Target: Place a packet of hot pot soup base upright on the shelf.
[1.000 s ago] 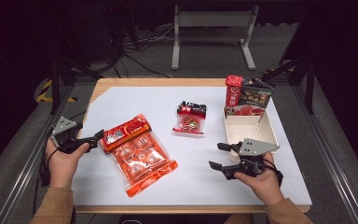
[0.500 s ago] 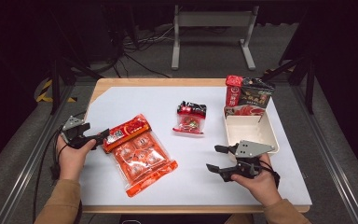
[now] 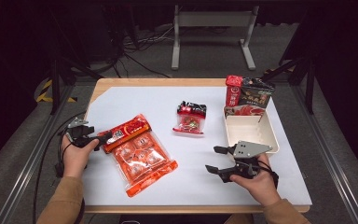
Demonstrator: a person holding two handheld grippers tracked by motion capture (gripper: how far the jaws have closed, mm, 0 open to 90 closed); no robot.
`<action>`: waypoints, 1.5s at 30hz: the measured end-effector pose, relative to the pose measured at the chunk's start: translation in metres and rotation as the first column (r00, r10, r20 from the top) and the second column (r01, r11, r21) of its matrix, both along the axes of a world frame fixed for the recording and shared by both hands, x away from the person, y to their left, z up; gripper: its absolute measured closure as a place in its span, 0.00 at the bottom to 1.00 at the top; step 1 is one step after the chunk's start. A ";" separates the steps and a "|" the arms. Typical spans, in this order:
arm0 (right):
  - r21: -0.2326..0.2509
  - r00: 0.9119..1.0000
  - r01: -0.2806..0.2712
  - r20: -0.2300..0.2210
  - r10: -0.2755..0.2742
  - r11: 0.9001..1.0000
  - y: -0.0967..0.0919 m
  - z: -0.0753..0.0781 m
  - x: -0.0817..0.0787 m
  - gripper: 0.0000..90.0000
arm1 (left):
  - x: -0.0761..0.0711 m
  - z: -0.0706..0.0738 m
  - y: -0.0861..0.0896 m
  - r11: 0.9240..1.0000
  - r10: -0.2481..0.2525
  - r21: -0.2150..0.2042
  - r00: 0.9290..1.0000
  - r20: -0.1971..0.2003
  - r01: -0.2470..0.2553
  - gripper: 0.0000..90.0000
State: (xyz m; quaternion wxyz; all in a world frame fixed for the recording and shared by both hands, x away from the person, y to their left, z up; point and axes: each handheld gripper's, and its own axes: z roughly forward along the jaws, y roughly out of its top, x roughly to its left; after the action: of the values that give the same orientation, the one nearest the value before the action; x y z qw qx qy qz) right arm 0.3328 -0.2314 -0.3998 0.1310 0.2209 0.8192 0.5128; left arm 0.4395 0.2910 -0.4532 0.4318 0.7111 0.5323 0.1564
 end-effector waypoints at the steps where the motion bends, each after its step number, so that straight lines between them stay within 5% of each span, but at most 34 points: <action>1: -0.002 1.000 0.001 0.000 -0.001 1.000 0.000 0.000 0.000 0.31 | 0.001 0.000 -0.001 1.000 -0.001 -0.006 1.000 -0.006 0.001 0.12; 8: -0.001 1.000 0.002 -0.005 -0.002 1.000 -0.001 0.000 0.000 0.30 | 0.004 -0.004 -0.006 0.999 -0.043 -0.007 0.998 -0.051 0.043 0.18; 22: -0.011 1.000 0.000 -0.011 0.000 1.000 -0.001 -0.001 0.000 0.30 | 0.002 -0.006 -0.013 0.989 -0.122 -0.098 0.985 -0.121 0.110 0.42; 26: -0.011 1.000 -0.004 -0.014 0.004 1.000 0.000 -0.002 0.000 0.30 | -0.001 -0.003 -0.015 0.994 -0.102 -0.046 0.986 -0.129 0.097 0.40; 29: -0.010 1.000 -0.007 -0.018 0.007 1.000 0.000 -0.002 0.000 0.30 | -0.002 -0.002 -0.017 0.993 -0.117 -0.047 0.983 -0.143 0.111 0.43; 36: -0.019 1.000 -0.015 -0.027 0.014 1.000 0.001 -0.004 0.000 0.29 | -0.005 -0.002 -0.013 0.992 -0.123 -0.062 0.980 -0.159 0.114 0.65; 40: -0.019 1.000 -0.014 -0.028 0.014 1.000 0.002 -0.004 0.001 0.29 | -0.007 0.000 -0.010 0.986 -0.165 -0.059 0.979 -0.119 0.159 0.98; 45: -0.019 0.999 -0.012 -0.030 0.012 1.000 0.002 -0.004 0.001 0.30 | -0.009 0.005 -0.010 0.984 -0.172 -0.069 0.979 -0.108 0.166 1.00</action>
State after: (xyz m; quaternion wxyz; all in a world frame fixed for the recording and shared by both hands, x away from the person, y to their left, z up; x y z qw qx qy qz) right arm 0.3341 -0.2295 -0.4038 0.1180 0.2223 0.8272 0.5024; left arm 0.4302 0.2813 -0.4485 0.4335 0.7483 0.4982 0.0624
